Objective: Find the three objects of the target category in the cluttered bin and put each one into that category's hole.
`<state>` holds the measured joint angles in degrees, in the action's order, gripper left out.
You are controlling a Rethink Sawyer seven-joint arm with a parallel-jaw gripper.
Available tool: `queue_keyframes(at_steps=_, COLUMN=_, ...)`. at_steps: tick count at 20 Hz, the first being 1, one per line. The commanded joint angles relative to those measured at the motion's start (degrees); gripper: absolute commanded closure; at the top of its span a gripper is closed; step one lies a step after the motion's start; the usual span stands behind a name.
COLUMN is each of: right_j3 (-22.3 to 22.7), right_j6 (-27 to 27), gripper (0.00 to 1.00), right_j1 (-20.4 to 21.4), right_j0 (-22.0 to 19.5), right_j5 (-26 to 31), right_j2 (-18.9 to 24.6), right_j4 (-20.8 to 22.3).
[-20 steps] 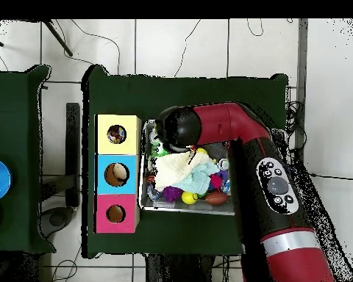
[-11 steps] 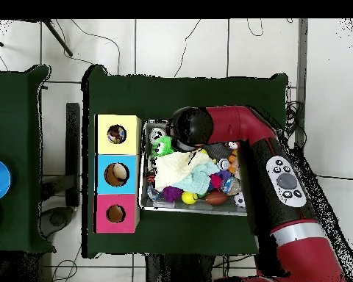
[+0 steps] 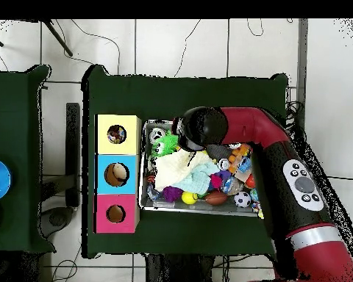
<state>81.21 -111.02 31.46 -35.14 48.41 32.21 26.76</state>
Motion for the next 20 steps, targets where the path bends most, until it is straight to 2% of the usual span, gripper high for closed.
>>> queue_keyframes(at_steps=1, right_j3=6.36, right_j6=20.26, gripper=1.0, right_j1=3.11, right_j0=-3.36, right_j5=8.56, right_j2=7.21, right_j4=-1.75)
queue_keyframes(at_steps=4, right_j3=7.92, right_j6=21.39, gripper=1.0, right_j1=4.99, right_j0=-5.67, right_j5=10.13, right_j2=9.21, right_j4=-2.69)
queue_keyframes(at_steps=7, right_j3=7.59, right_j6=22.8, gripper=1.0, right_j1=5.62, right_j0=-6.93, right_j5=12.16, right_j2=10.8, right_j4=-2.93)
queue_keyframes(at_steps=20, right_j3=7.45, right_j6=26.91, gripper=1.0, right_j1=3.75, right_j0=-10.68, right_j5=13.74, right_j2=15.18, right_j4=-2.01)
